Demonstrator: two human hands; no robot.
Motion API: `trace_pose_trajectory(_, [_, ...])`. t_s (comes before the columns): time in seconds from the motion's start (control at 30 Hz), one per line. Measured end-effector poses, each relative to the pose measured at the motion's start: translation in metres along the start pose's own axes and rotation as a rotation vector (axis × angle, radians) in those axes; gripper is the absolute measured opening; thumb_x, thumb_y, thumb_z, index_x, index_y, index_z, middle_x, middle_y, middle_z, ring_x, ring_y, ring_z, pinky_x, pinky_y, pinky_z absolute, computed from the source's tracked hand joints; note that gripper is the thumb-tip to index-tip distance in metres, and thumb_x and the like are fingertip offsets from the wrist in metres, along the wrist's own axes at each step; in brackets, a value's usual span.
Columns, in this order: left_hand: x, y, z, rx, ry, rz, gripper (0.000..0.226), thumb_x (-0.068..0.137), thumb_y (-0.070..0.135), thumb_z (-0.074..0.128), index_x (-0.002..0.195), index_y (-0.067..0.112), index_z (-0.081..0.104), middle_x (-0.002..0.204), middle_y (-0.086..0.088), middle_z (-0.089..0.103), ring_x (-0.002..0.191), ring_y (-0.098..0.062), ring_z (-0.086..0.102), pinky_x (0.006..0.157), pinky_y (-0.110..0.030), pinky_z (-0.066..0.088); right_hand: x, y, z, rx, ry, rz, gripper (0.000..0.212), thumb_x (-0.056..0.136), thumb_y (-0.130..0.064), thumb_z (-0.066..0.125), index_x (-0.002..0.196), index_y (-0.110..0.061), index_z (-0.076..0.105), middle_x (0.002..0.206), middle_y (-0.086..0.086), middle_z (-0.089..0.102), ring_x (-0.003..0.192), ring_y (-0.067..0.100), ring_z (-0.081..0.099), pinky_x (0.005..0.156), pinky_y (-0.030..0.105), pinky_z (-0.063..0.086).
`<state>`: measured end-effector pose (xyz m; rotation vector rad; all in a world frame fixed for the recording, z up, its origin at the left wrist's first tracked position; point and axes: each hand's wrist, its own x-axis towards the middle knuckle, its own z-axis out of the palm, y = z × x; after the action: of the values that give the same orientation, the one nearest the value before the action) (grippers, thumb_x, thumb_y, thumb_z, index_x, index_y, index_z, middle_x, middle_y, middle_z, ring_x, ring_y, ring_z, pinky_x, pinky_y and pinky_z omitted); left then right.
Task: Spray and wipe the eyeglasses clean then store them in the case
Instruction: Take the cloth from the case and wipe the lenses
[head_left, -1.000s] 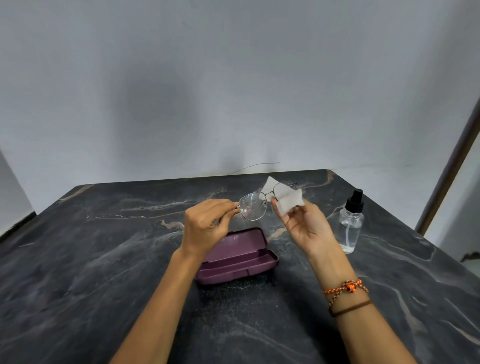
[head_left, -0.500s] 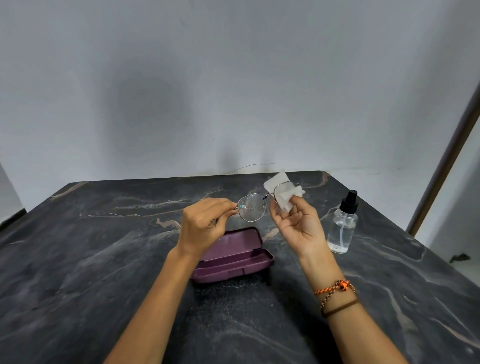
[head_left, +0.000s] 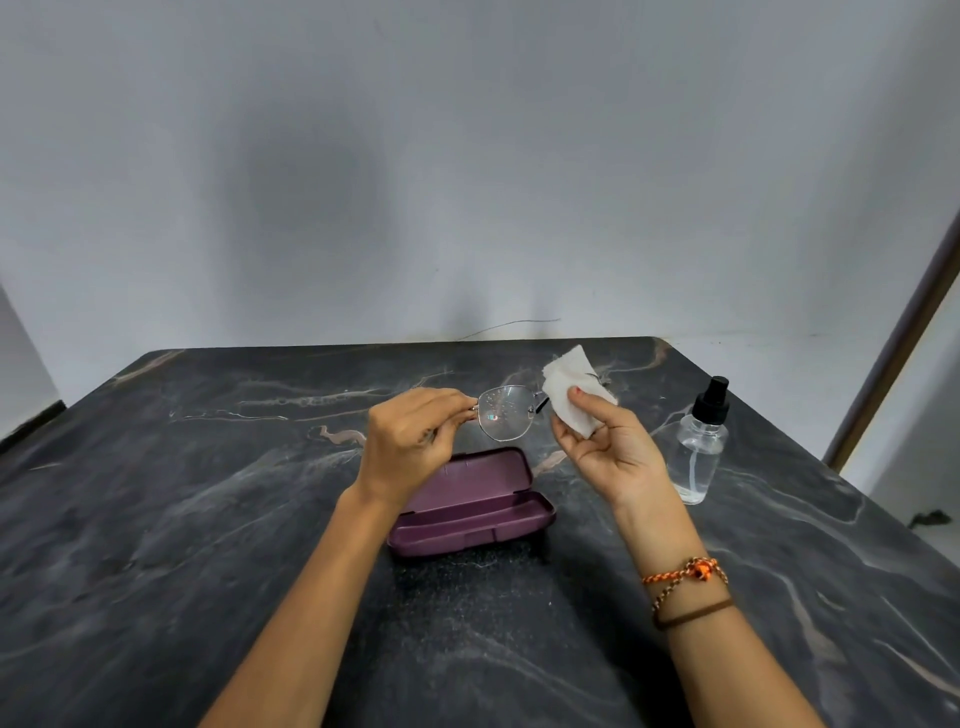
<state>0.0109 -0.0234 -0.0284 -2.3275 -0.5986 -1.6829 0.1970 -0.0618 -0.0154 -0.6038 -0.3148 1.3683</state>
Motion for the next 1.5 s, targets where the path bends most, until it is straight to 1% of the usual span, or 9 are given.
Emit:
trace_pose_trajectory(0.2, [0.005, -0.001, -0.005, -0.004, 0.052, -0.043, 0.007, 0.062, -0.011, 0.072, 0.068, -0.008, 0.071, 0.065, -0.015, 0.071, 0.063, -0.022, 0.069, 0.061, -0.026, 0.053, -0.002, 0.003, 0.001, 0.030, 0.015, 0.011, 0.006, 0.085, -0.011, 0.058, 0.084, -0.005, 0.057, 0.060, 0.008, 0.071, 0.055, 0.021, 0.069, 0.055, 0.030, 0.057])
trace_pose_trajectory(0.37, [0.002, 0.001, -0.005, 0.007, 0.060, -0.023, 0.009, 0.060, -0.012, 0.073, 0.068, -0.008, 0.071, 0.065, -0.016, 0.071, 0.062, -0.022, 0.069, 0.063, -0.023, 0.053, -0.003, 0.010, 0.002, 0.071, -0.068, 0.008, 0.003, 0.085, -0.008, 0.055, 0.088, -0.009, 0.056, 0.063, 0.004, 0.072, 0.059, 0.015, 0.069, 0.063, 0.027, 0.057])
trace_pose_trajectory(0.53, [0.002, -0.002, -0.006, 0.016, 0.103, -0.045, 0.009, 0.060, -0.011, 0.073, 0.068, -0.007, 0.071, 0.065, -0.015, 0.071, 0.063, -0.020, 0.067, 0.064, -0.022, 0.053, -0.004, 0.008, 0.002, -0.042, -0.090, 0.027, 0.012, 0.085, 0.000, 0.052, 0.083, -0.011, 0.058, 0.062, 0.002, 0.073, 0.058, 0.012, 0.070, 0.058, 0.023, 0.056])
trace_pose_trajectory(0.73, [0.001, 0.003, -0.002, 0.011, 0.050, -0.018, 0.009, 0.059, -0.011, 0.074, 0.068, -0.007, 0.071, 0.065, -0.015, 0.071, 0.063, -0.021, 0.069, 0.063, -0.022, 0.053, -0.003, 0.007, 0.003, 0.123, -0.101, -0.040, 0.018, 0.087, 0.004, 0.047, 0.091, -0.009, 0.058, 0.067, 0.005, 0.073, 0.063, 0.016, 0.071, 0.071, 0.028, 0.056])
trace_pose_trajectory(0.9, [-0.001, 0.003, -0.001, 0.004, 0.052, -0.028, 0.011, 0.058, -0.012, 0.074, 0.068, -0.007, 0.071, 0.065, -0.015, 0.071, 0.063, -0.022, 0.069, 0.065, -0.022, 0.053, -0.001, 0.007, 0.001, -0.123, -0.073, -0.161, 0.005, 0.084, -0.012, 0.057, 0.086, -0.014, 0.062, 0.069, -0.002, 0.073, 0.065, 0.010, 0.069, 0.064, 0.021, 0.056])
trace_pose_trajectory(1.03, [-0.001, 0.004, 0.000, 0.015, 0.038, -0.025, 0.011, 0.058, -0.011, 0.074, 0.067, -0.007, 0.071, 0.064, -0.014, 0.071, 0.062, -0.022, 0.069, 0.065, -0.023, 0.053, -0.001, 0.005, 0.001, -0.253, -0.002, -0.220, 0.005, 0.080, -0.010, 0.063, 0.080, -0.015, 0.064, 0.063, -0.006, 0.072, 0.058, 0.006, 0.066, 0.060, 0.019, 0.053])
trace_pose_trajectory(1.17, [-0.002, 0.004, -0.001, 0.010, 0.016, -0.016, 0.011, 0.059, -0.010, 0.074, 0.068, -0.007, 0.072, 0.065, -0.014, 0.072, 0.062, -0.022, 0.070, 0.065, -0.023, 0.053, -0.002, 0.004, 0.003, 0.058, -0.054, -0.088, 0.016, 0.083, 0.007, 0.052, 0.084, -0.008, 0.058, 0.062, 0.004, 0.072, 0.060, 0.016, 0.070, 0.059, 0.030, 0.058])
trace_pose_trajectory(1.27, [-0.003, 0.003, -0.001, 0.018, 0.005, -0.012, 0.010, 0.059, -0.009, 0.075, 0.068, -0.007, 0.072, 0.066, -0.014, 0.072, 0.063, -0.022, 0.070, 0.065, -0.023, 0.053, -0.003, 0.005, 0.004, 0.150, -0.098, -0.066, 0.024, 0.084, 0.012, 0.046, 0.087, -0.008, 0.058, 0.071, 0.007, 0.073, 0.074, 0.020, 0.068, 0.063, 0.033, 0.058])
trace_pose_trajectory(1.5, [-0.004, 0.003, 0.000, 0.017, 0.020, -0.020, 0.010, 0.058, -0.010, 0.074, 0.068, -0.006, 0.072, 0.065, -0.014, 0.071, 0.062, -0.021, 0.069, 0.064, -0.022, 0.053, -0.001, 0.008, 0.002, -0.152, -0.069, -0.215, 0.018, 0.079, 0.004, 0.058, 0.087, -0.012, 0.064, 0.082, 0.001, 0.069, 0.073, 0.011, 0.067, 0.063, 0.020, 0.056])
